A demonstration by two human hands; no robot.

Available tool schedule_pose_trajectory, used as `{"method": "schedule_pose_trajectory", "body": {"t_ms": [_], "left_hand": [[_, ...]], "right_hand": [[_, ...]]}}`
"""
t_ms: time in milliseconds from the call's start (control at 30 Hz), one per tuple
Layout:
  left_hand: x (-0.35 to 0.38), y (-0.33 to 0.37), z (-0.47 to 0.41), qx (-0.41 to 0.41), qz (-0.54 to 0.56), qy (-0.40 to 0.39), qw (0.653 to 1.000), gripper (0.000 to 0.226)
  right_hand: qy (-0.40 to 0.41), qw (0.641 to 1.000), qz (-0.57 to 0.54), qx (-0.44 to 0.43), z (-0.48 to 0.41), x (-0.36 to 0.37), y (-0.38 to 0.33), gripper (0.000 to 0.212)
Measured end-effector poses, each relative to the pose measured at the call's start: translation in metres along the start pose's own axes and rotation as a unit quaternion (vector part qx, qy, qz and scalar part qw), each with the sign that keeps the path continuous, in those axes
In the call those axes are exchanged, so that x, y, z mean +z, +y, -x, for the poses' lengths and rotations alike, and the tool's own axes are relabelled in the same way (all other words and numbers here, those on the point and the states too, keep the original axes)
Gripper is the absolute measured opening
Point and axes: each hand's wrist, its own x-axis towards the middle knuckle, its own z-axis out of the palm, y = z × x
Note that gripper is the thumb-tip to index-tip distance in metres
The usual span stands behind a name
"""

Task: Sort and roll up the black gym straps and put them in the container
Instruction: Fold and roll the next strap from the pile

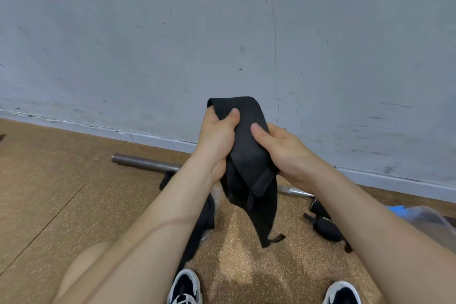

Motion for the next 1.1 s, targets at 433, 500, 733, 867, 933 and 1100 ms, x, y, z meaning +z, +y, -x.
{"method": "schedule_pose_trajectory", "body": {"t_ms": [433, 500, 733, 867, 933, 1100], "left_hand": [[0.009, -0.014, 0.012, -0.066, -0.059, -0.128, 0.988, 0.028], [0.008, -0.015, 0.010, -0.043, -0.061, -0.113, 0.991, 0.029], [-0.005, 0.007, 0.001, -0.023, 0.018, -0.136, 0.990, 0.050], [-0.010, 0.011, -0.001, -0.024, 0.003, -0.126, 0.992, 0.069], [-0.011, 0.013, -0.002, -0.010, 0.000, -0.115, 0.993, 0.082], [-0.015, 0.017, 0.001, 0.040, -0.029, -0.170, 0.984, 0.087]], "right_hand": [[0.274, 0.932, 0.215, -0.101, -0.008, -0.003, -0.003, 0.023], [0.265, 0.947, 0.157, -0.096, -0.009, -0.002, -0.004, 0.019], [0.074, 0.988, 0.044, -0.126, 0.006, -0.016, -0.021, 0.037], [0.022, 0.993, 0.086, -0.081, 0.008, -0.024, -0.025, 0.029], [0.003, 0.993, 0.110, -0.048, 0.010, -0.030, -0.028, 0.028], [-0.131, 0.988, -0.073, 0.039, 0.015, -0.041, -0.031, 0.021]]}}
